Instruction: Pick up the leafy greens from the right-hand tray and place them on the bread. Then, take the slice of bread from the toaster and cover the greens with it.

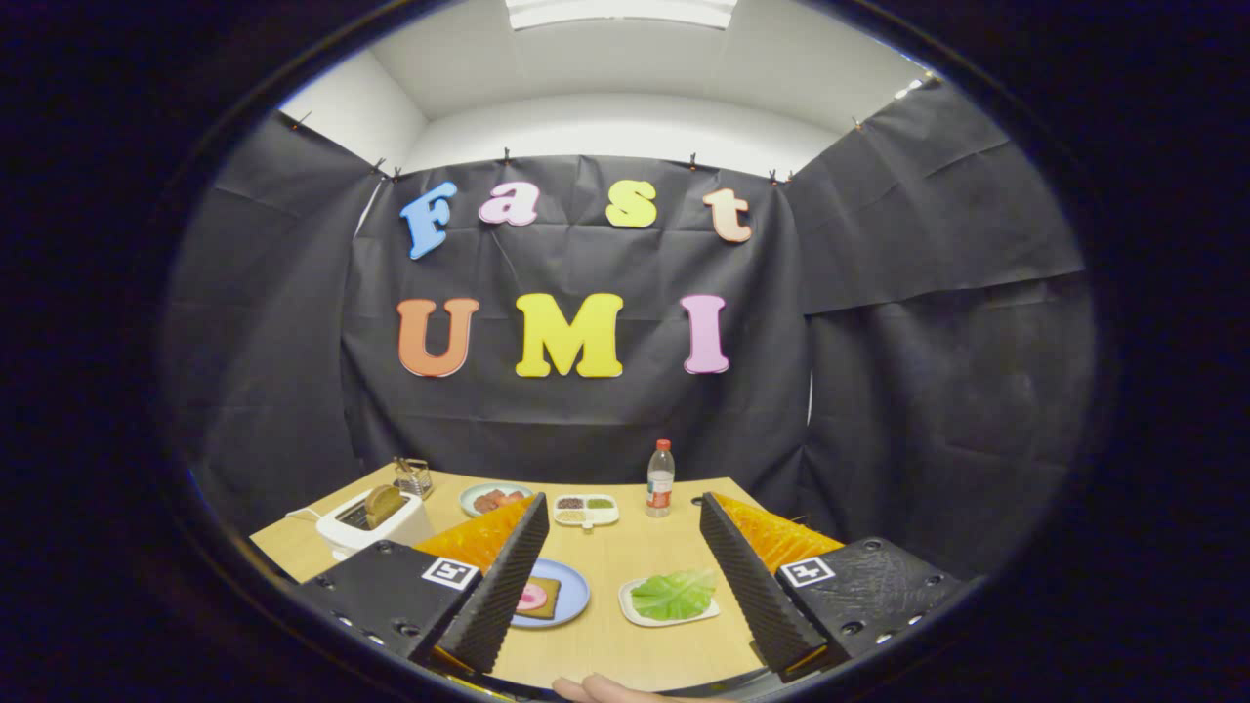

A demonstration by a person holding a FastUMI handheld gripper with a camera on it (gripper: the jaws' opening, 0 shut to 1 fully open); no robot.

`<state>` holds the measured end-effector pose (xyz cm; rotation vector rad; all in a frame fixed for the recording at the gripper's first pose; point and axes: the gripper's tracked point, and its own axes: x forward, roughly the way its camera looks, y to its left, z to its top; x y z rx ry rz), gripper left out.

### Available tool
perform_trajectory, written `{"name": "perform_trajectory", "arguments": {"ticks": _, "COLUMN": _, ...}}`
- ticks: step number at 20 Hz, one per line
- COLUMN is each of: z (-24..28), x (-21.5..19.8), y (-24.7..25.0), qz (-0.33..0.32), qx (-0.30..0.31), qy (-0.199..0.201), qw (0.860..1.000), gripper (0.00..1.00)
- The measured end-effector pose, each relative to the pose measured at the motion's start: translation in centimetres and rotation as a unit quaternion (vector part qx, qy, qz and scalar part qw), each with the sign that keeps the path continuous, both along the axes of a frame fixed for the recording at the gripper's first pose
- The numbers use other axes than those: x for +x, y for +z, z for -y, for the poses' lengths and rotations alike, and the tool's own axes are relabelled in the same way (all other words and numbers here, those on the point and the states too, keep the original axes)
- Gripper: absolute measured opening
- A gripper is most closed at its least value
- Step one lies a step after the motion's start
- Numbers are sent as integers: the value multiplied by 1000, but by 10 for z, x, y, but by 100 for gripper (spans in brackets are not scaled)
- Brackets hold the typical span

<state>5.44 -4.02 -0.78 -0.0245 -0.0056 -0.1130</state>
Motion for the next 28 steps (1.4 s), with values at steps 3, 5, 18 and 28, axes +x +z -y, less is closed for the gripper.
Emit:
{"name": "perform_trajectory", "arguments": {"ticks": 3, "z": 27, "x": 21, "y": -12, "qz": -14, "qx": 11, "qy": -19, "qw": 1000, "gripper": 96}}
{"name": "perform_trajectory", "arguments": {"ticks": 5, "z": 46, "x": 40, "y": -23, "qz": -26, "qx": 6, "qy": -34, "qw": 999, "gripper": 96}}
{"name": "perform_trajectory", "arguments": {"ticks": 18, "z": 145, "x": 174, "y": -163, "qz": -204, "qx": 32, "qy": -57, "qw": 977, "gripper": 95}}
{"name": "perform_trajectory", "arguments": {"ticks": 28, "z": 164, "x": 230, "y": -275, "qz": -349, "qx": 60, "qy": -30, "qw": 935, "gripper": 96}}
